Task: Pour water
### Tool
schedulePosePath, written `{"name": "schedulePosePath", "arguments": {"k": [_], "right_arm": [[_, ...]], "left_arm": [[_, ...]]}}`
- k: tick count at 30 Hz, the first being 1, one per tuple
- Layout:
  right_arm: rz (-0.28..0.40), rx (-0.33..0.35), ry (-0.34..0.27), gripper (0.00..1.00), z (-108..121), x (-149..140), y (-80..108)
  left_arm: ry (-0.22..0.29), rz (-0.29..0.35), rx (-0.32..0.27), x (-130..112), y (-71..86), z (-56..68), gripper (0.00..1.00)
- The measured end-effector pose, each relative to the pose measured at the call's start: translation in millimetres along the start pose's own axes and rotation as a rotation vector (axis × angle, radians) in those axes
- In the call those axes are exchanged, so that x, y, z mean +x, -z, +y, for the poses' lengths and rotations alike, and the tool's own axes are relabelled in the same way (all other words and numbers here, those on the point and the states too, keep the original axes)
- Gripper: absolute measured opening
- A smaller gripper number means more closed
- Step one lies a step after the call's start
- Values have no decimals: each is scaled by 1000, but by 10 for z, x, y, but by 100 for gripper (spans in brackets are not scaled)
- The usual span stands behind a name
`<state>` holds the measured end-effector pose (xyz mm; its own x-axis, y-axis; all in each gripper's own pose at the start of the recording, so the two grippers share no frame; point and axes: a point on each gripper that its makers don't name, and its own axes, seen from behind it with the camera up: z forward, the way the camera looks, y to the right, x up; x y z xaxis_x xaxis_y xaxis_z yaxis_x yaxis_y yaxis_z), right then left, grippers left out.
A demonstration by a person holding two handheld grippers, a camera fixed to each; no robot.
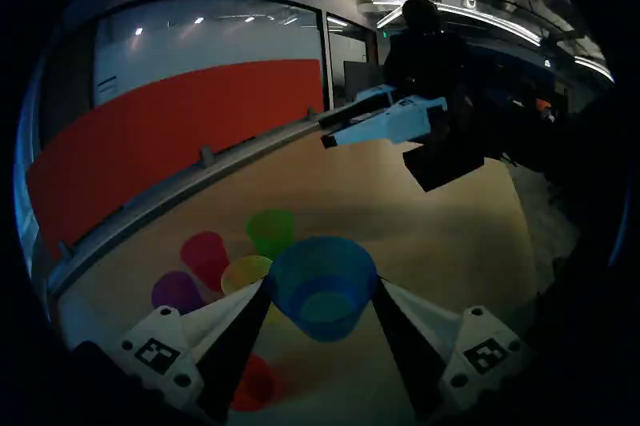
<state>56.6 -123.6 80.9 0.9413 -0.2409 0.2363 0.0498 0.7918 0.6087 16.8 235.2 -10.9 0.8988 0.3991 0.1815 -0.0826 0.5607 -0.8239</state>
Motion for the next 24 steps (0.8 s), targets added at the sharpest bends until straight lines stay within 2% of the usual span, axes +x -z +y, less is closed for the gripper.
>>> {"name": "schedulePosePath", "arguments": {"k": [9, 18, 24], "right_arm": [[-38, 14, 13, 100, -52, -162, -151], [-69, 44, 17, 100, -142, -301, -313], [-86, 60, 18, 100, -190, -370, -401]], "left_arm": [[8, 79, 50, 294, 190, -164, 87], [30, 126, 79, 431, 364, -296, 87], [26, 141, 98, 474, 441, -360, 87]]}}
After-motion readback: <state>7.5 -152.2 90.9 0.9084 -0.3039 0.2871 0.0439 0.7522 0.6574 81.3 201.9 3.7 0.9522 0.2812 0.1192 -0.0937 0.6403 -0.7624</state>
